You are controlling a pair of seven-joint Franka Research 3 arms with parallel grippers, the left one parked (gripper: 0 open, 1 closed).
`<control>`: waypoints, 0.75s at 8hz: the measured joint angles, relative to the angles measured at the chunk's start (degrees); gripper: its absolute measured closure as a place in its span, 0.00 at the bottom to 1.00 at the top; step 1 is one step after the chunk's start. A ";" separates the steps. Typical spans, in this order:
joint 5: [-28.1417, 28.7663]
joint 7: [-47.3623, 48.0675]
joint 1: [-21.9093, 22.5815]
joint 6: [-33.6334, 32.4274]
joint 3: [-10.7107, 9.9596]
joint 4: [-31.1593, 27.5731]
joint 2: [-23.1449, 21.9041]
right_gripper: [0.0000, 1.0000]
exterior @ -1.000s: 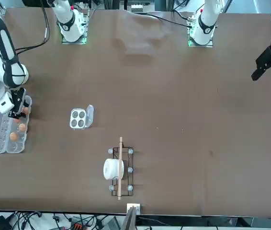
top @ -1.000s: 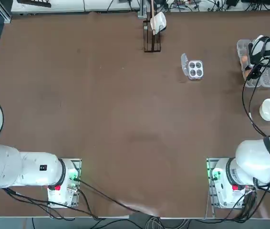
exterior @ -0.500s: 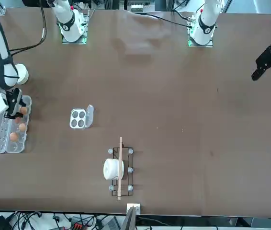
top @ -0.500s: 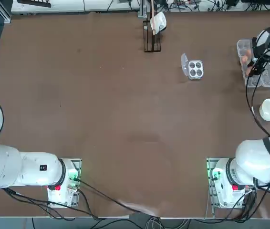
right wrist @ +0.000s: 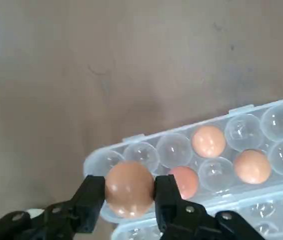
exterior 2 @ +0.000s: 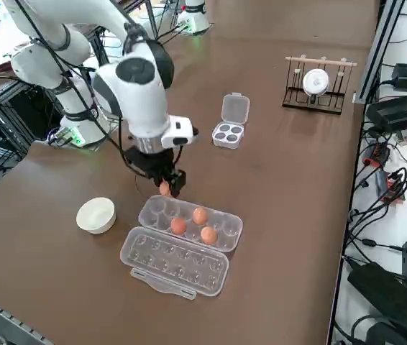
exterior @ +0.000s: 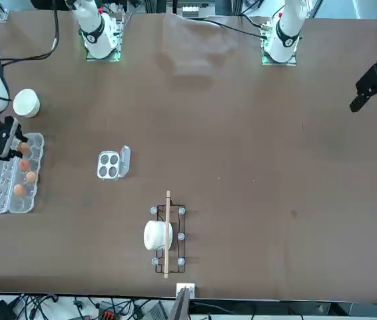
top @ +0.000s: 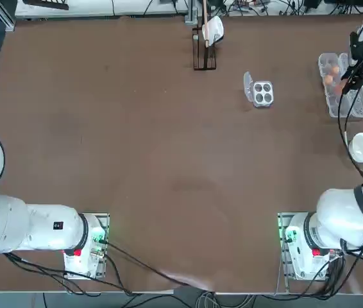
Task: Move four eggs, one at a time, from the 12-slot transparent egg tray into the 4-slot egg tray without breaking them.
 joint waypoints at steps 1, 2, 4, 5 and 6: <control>0.04 4.47 1.50 -3.65 0.30 0.07 -3.08 0.42; 0.12 10.03 3.76 -6.56 0.51 0.04 -5.87 0.42; 0.49 23.21 9.72 -8.14 0.83 -0.63 -8.63 0.42; 0.73 30.06 12.99 -7.87 0.94 -1.14 -8.58 0.42; 0.84 36.95 16.25 -7.31 1.01 -1.73 -8.41 0.42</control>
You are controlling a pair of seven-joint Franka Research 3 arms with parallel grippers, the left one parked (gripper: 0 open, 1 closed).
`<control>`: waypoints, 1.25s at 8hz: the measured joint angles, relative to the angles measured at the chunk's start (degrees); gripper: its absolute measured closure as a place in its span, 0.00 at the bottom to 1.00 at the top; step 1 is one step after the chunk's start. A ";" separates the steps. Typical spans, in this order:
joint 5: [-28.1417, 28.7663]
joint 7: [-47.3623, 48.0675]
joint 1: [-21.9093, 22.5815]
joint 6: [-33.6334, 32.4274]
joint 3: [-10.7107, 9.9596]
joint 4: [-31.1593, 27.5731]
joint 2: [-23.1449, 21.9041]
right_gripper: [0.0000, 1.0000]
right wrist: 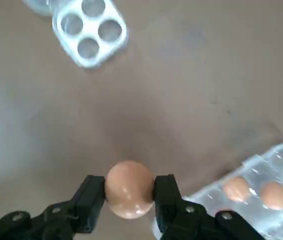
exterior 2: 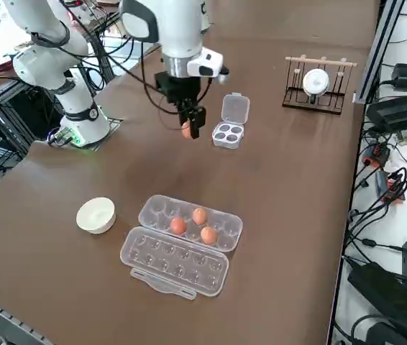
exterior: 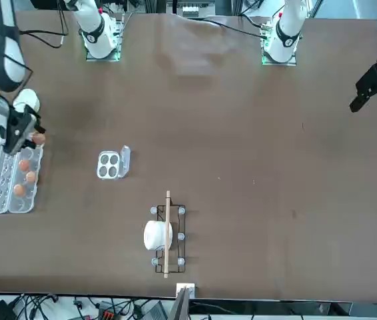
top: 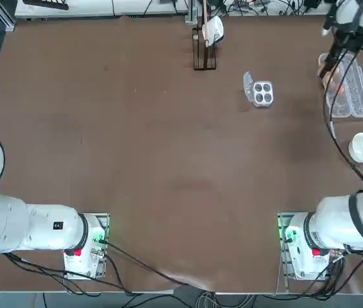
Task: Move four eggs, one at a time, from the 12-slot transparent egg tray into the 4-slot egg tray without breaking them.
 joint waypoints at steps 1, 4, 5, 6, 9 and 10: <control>0.02 5.74 2.92 1.11 0.04 -0.56 0.28 0.42; 0.18 20.34 9.15 7.58 0.06 -3.14 2.32 0.42; 0.19 25.86 11.78 9.98 0.09 -3.73 3.46 0.42; 0.20 30.66 14.29 12.74 0.10 -4.07 4.81 0.42; 0.21 41.81 19.14 19.87 0.09 -4.35 9.67 0.42; 0.21 44.21 20.06 20.63 0.09 -4.33 10.70 0.42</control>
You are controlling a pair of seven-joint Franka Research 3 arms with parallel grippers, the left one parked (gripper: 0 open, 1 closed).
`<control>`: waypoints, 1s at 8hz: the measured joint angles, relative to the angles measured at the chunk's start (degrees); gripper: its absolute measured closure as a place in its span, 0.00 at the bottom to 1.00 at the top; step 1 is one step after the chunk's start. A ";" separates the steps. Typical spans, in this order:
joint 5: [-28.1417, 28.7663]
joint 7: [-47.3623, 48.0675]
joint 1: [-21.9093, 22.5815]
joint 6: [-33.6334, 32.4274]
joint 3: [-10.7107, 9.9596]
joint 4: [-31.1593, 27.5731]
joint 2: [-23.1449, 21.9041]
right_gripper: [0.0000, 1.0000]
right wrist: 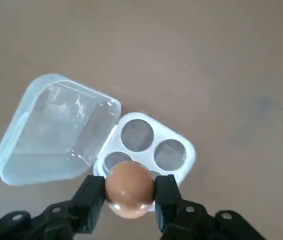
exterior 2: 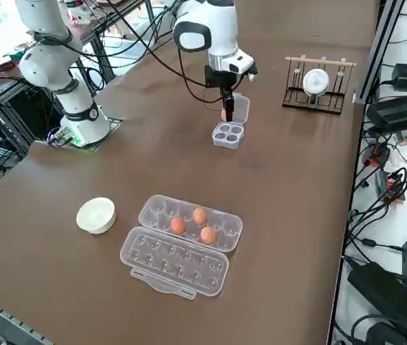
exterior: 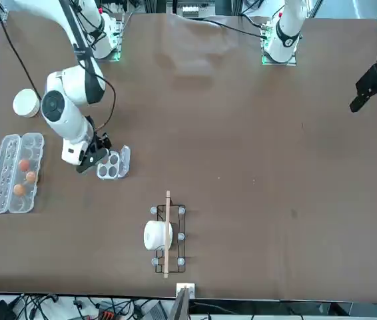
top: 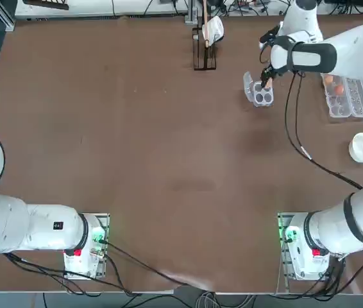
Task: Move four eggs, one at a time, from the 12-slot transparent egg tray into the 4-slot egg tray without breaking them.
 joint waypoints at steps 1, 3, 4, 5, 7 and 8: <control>0.00 1.58 0.72 0.50 -0.01 0.00 0.56 0.42; 0.00 2.80 1.40 1.30 -0.02 0.00 1.50 0.42; 0.00 2.82 1.43 1.47 -0.08 0.00 1.96 0.42; 0.00 2.82 1.42 1.65 -0.17 0.01 2.44 0.42; 0.00 2.83 1.43 2.13 -0.24 0.01 3.17 0.42; 0.00 2.84 1.43 2.29 -0.28 0.01 3.39 0.42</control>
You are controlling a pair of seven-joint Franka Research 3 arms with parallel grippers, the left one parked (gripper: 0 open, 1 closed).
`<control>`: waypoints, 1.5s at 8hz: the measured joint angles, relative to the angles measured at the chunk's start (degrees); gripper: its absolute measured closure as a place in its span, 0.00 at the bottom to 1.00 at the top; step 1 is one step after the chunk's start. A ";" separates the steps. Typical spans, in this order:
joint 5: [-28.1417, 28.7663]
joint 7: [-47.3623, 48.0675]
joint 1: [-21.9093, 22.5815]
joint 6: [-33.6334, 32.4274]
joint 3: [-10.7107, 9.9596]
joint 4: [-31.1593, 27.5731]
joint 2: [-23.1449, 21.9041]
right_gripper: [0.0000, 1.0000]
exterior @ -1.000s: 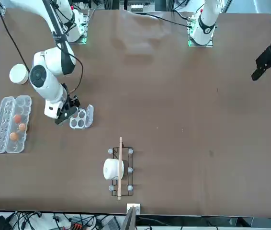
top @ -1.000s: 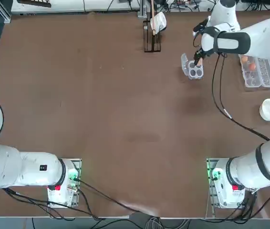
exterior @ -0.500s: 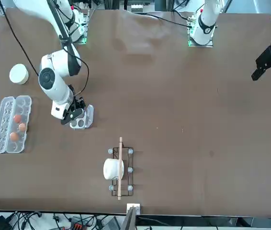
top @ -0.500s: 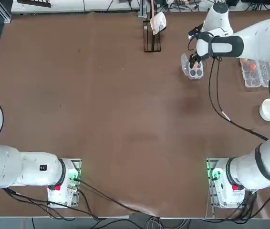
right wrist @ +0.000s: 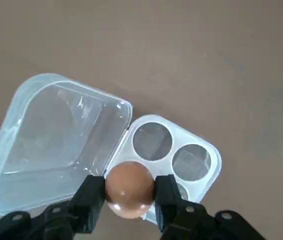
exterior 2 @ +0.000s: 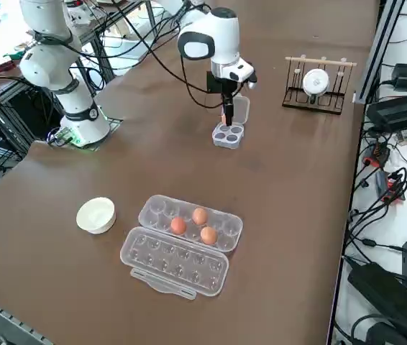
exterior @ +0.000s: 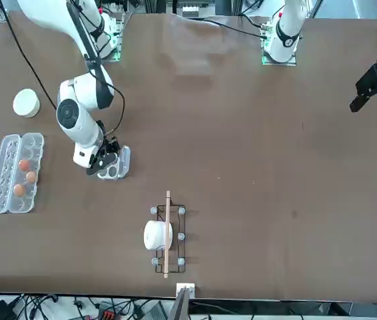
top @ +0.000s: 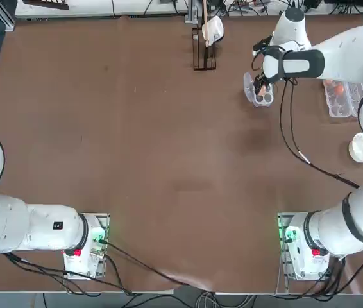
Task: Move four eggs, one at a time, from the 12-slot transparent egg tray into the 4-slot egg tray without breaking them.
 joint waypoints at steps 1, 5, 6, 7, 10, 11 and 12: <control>0.00 0.01 0.00 0.20 -0.04 0.00 0.19 0.42; 0.00 0.09 0.00 0.56 -0.08 0.02 0.93 0.42; 0.00 0.10 0.00 0.56 -0.08 0.02 0.98 0.42; 0.00 0.10 0.00 0.56 -0.08 0.02 1.06 0.42; 0.00 0.11 0.00 0.26 -0.08 0.02 1.35 0.42; 0.00 0.11 0.00 0.07 -0.08 0.02 1.41 0.39; 0.00 0.11 0.00 -0.03 -0.08 0.02 1.45 0.33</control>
